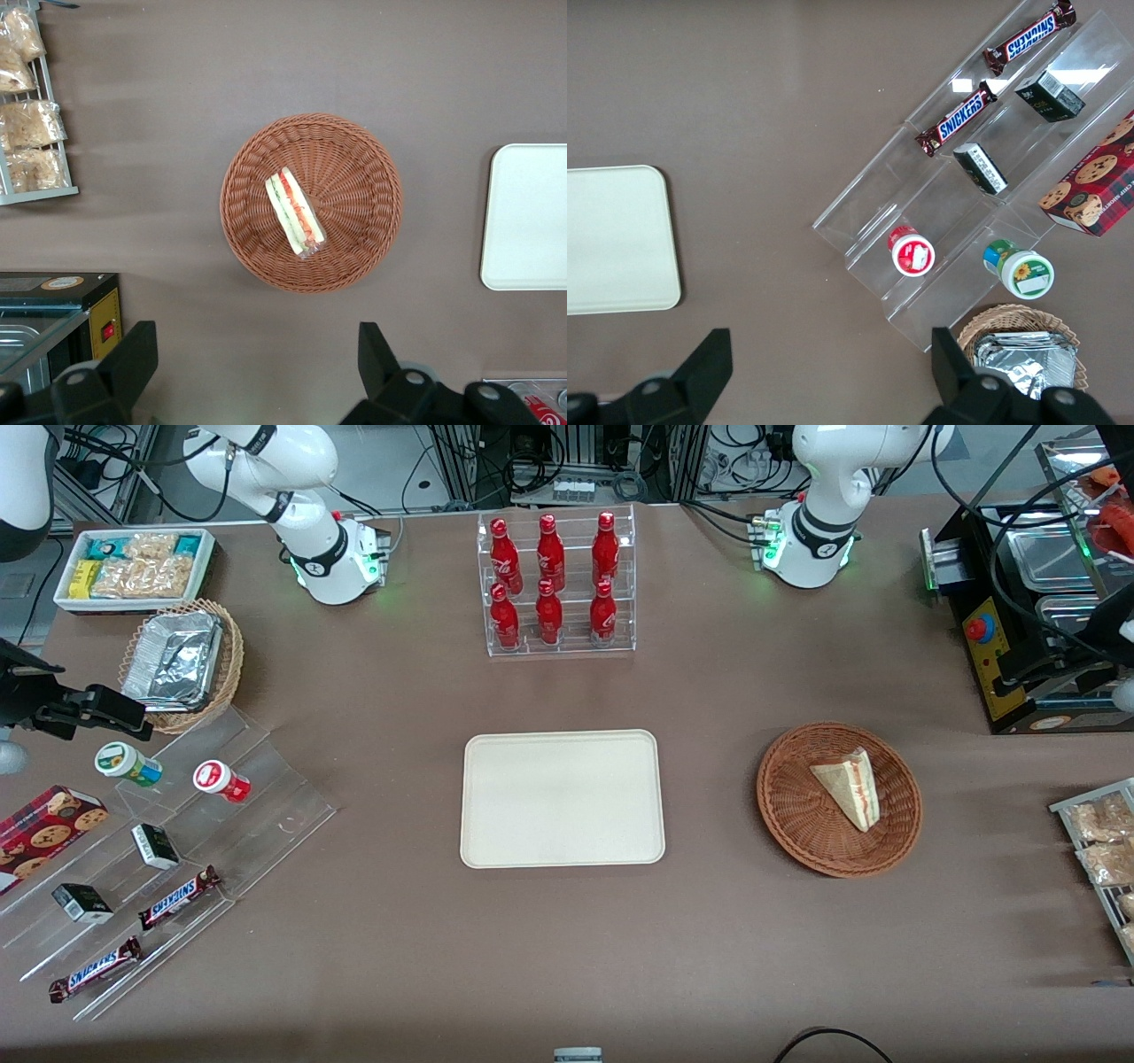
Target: Place sandwich from basket to tray
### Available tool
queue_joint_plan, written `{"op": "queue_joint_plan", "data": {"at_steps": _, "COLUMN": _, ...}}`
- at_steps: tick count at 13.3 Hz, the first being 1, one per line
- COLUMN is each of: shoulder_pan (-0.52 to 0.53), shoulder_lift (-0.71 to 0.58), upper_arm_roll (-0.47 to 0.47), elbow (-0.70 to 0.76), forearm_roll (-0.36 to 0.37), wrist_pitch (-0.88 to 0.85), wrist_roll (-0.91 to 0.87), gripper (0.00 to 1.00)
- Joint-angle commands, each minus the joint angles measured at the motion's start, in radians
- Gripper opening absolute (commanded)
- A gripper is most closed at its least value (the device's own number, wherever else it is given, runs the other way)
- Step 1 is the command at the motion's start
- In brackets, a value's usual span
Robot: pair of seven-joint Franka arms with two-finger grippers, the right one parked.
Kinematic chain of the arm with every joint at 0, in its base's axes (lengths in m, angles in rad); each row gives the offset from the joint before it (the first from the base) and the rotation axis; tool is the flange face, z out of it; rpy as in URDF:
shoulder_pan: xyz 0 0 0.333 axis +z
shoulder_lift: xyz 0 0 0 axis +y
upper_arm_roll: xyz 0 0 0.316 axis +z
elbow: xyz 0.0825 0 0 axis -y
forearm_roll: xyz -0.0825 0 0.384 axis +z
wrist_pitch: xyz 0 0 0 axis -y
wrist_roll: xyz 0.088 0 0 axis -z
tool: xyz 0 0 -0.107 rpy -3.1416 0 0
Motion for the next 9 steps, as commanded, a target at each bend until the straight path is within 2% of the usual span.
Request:
{"op": "queue_joint_plan", "data": {"at_steps": 1, "shoulder_pan": 0.004, "shoulder_lift": -0.005, "upper_arm_roll": -0.004, "elbow": 0.016, "forearm_roll": -0.009, "wrist_pitch": -0.009, "wrist_roll": 0.011, "gripper": 1.00}}
{"op": "queue_joint_plan", "data": {"at_steps": 6, "shoulder_pan": 0.008, "shoulder_lift": 0.007, "upper_arm_roll": -0.003, "elbow": -0.018, "forearm_roll": -0.016, "wrist_pitch": 0.003, "wrist_roll": 0.008, "gripper": 1.00}}
{"op": "queue_joint_plan", "data": {"at_steps": 9, "shoulder_pan": 0.011, "shoulder_lift": -0.002, "upper_arm_roll": -0.001, "elbow": -0.119, "forearm_roll": -0.008, "wrist_pitch": 0.061, "wrist_roll": -0.001, "gripper": 1.00}}
